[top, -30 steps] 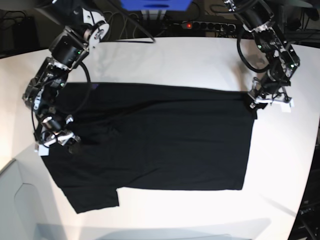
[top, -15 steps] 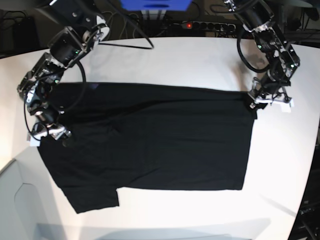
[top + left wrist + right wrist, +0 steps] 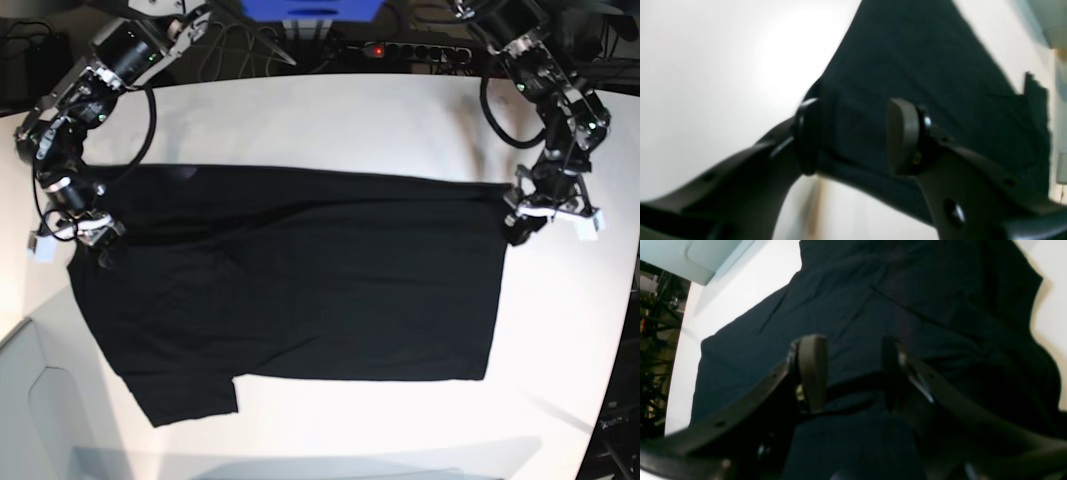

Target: Fold the T-shirt properly

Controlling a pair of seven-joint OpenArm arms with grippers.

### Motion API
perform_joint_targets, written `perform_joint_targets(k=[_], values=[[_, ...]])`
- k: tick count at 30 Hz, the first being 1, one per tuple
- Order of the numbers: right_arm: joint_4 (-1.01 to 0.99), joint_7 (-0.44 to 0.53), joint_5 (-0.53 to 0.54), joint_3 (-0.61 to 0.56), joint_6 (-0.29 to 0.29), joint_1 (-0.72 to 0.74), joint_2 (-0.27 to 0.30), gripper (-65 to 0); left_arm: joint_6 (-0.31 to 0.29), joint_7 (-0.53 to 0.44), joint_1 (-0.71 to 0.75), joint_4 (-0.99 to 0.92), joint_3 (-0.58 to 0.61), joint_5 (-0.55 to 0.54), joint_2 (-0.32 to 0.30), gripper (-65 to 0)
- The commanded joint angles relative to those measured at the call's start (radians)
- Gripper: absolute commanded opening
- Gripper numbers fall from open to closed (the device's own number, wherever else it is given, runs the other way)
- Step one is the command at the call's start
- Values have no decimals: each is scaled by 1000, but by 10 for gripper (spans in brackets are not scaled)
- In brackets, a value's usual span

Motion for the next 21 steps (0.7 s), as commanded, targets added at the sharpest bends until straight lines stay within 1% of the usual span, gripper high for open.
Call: perform_joint_targets(k=[1,6,9,11,14,21], values=[[16,20,20,1,6,10,16,-379,-2,-14,-15,22,-2,-10,-13,-348],[19,20,20,0,5,-4,20,-379,2,-17,-20,-2,64,-9,-21,-348],[17,20,18,0,5,-9,21,-379,2,-22,0,-38,49,-12,-21,-348],[16,20,20,0,5,-22,35,-379,-4,-23,3,-74,12,-17,-19,-348],[16,20,20,0,5,-24,36,-379,-7,-23,-1,-150,-39,-23,-19,-348],[16,20,20,0,5,-25,38,-379,-9,-23,-16,-199,-53,-24,-14,-348]])
